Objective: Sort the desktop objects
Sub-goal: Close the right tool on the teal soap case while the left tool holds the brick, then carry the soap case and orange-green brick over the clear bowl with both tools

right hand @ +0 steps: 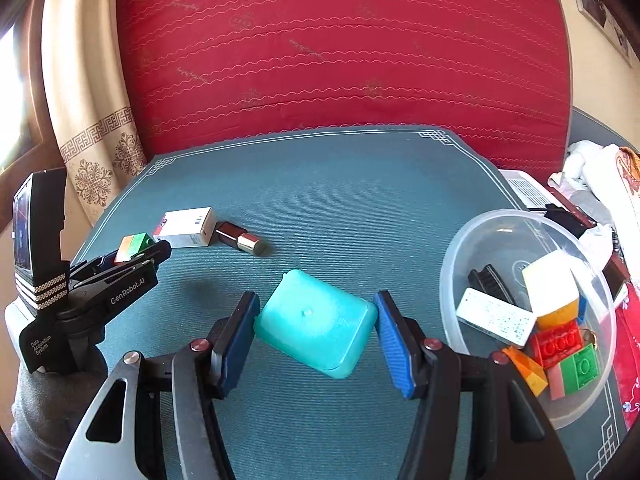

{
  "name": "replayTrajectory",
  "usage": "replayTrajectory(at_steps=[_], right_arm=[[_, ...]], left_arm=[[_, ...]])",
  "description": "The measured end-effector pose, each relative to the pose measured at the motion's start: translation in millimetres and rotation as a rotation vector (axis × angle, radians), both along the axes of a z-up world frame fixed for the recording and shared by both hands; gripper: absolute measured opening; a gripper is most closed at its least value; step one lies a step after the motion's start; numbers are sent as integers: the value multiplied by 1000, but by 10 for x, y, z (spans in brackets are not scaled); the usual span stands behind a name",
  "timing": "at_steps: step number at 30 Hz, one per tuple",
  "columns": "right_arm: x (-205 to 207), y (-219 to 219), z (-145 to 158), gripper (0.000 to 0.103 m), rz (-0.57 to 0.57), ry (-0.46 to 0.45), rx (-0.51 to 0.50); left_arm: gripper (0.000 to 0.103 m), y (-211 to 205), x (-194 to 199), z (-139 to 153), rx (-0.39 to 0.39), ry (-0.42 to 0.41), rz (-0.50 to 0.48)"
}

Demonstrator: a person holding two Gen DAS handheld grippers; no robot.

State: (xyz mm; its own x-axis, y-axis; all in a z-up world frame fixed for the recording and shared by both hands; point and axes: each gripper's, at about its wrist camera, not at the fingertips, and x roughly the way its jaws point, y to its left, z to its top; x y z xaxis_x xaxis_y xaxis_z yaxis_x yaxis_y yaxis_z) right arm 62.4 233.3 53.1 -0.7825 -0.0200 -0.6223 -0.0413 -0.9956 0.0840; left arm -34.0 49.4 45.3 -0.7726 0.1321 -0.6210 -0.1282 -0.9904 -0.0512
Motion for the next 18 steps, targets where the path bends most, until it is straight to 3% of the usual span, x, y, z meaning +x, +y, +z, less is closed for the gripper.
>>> replayTrajectory(at_steps=[18], right_arm=[[405, 1022, 97, 63, -236, 38, 18]], left_arm=[[47, 549, 304, 99, -8, -1, -115]])
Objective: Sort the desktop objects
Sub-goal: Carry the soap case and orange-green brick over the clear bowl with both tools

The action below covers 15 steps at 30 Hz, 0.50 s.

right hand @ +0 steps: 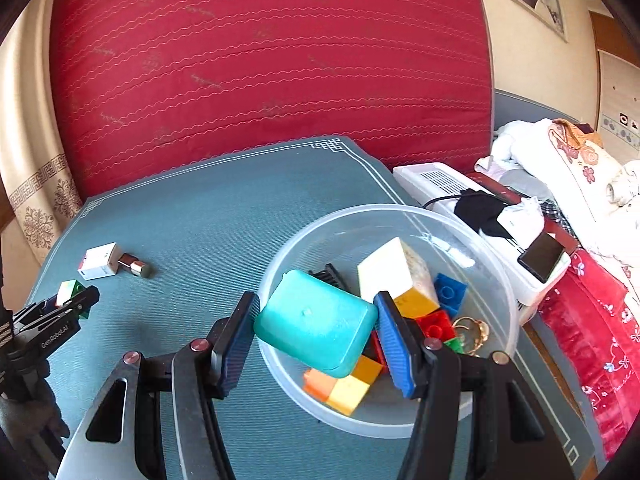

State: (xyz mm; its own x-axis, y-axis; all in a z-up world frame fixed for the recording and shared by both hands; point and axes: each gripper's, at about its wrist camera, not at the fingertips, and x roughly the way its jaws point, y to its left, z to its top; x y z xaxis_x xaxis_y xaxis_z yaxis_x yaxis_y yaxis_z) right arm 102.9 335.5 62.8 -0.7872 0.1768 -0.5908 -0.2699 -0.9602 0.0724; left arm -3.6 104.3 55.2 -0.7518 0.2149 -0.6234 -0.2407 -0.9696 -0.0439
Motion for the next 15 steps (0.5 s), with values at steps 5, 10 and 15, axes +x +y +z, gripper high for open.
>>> replayTrajectory(at_steps=[5, 10, 15], right_arm=[[80, 212, -36, 63, -42, -7, -3], [147, 371, -37, 63, -72, 1, -12], [180, 523, -38, 63, -85, 4, -22]], left_arm=[[47, 182, 43, 78, 2, 1, -43], [47, 393, 84, 159, 11, -1, -97], [47, 650, 144, 212, 4, 6, -157]])
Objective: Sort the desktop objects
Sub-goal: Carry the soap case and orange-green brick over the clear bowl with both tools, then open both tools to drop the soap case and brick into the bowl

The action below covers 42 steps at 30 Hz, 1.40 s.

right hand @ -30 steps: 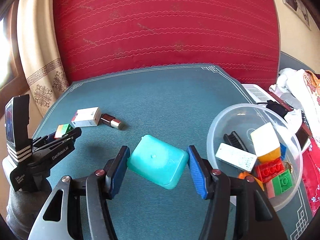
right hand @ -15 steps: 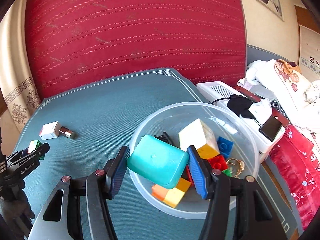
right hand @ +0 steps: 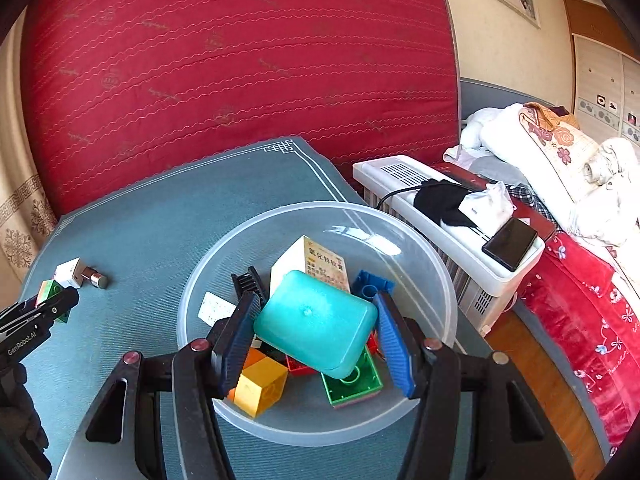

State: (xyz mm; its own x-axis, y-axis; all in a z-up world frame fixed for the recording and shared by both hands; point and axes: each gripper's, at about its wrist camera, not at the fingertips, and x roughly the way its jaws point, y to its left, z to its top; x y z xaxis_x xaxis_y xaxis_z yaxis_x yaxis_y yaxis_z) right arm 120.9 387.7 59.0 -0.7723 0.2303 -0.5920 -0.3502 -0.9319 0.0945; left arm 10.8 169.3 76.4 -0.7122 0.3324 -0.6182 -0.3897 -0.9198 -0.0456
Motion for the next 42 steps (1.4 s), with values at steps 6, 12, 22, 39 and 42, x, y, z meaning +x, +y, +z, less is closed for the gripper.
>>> replayTrajectory(at_steps=[6, 12, 22, 39, 42], right_arm=[[41, 126, -25, 63, -11, 2, -14], [73, 263, -31, 63, -26, 13, -33], [83, 438, -27, 63, -31, 34, -64], [23, 517, -51, 63, -23, 35, -61], [8, 526, -66, 63, -17, 31, -67]], left_arm=[[47, 358, 83, 32, -13, -4, -80], [47, 642, 147, 87, -16, -5, -137], [47, 1105, 188, 142, 1, -23, -242], [47, 1582, 54, 170, 50, -71, -334], [71, 1626, -2, 150, 84, -121, -351]])
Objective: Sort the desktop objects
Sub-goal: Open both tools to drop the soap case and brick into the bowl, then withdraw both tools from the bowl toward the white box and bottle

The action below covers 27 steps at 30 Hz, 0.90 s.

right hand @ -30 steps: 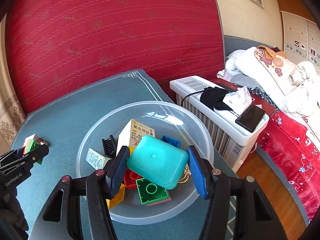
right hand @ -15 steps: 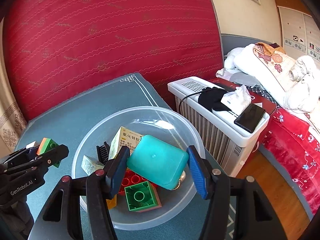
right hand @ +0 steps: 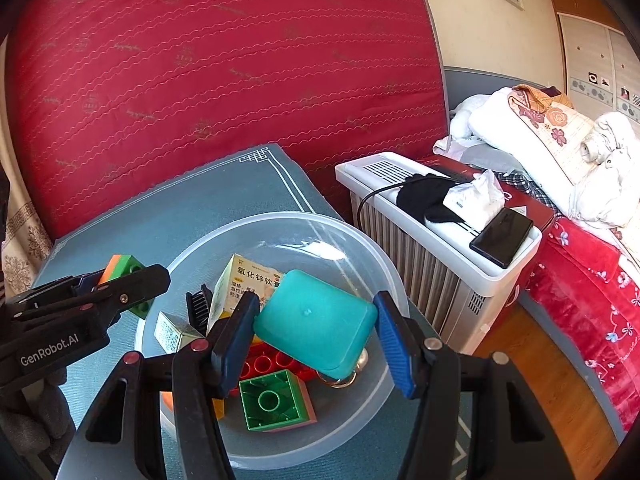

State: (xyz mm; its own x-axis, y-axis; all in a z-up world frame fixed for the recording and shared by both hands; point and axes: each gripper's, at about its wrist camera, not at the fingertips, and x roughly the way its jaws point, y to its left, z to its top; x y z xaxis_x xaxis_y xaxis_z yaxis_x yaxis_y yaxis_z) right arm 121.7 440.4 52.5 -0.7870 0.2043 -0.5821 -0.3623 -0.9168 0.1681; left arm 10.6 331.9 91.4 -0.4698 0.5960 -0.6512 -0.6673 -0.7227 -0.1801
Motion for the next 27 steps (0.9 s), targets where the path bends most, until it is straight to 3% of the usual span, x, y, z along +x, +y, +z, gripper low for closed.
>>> replayTrajectory(at_steps=[1, 5, 20, 27], right_arm=[[-3, -2, -9, 64, 3, -2, -3], [2, 24, -32, 76, -6, 1, -21], [36, -60, 18, 76, -8, 15, -18], [44, -125, 32, 77, 2, 16, -15]], left_arm=[[82, -2, -15, -7, 15, -15, -4], [82, -57, -5, 3, 28, 3, 12], [82, -369, -48, -20, 16, 18, 112], [89, -472, -28, -40, 4, 33, 138]])
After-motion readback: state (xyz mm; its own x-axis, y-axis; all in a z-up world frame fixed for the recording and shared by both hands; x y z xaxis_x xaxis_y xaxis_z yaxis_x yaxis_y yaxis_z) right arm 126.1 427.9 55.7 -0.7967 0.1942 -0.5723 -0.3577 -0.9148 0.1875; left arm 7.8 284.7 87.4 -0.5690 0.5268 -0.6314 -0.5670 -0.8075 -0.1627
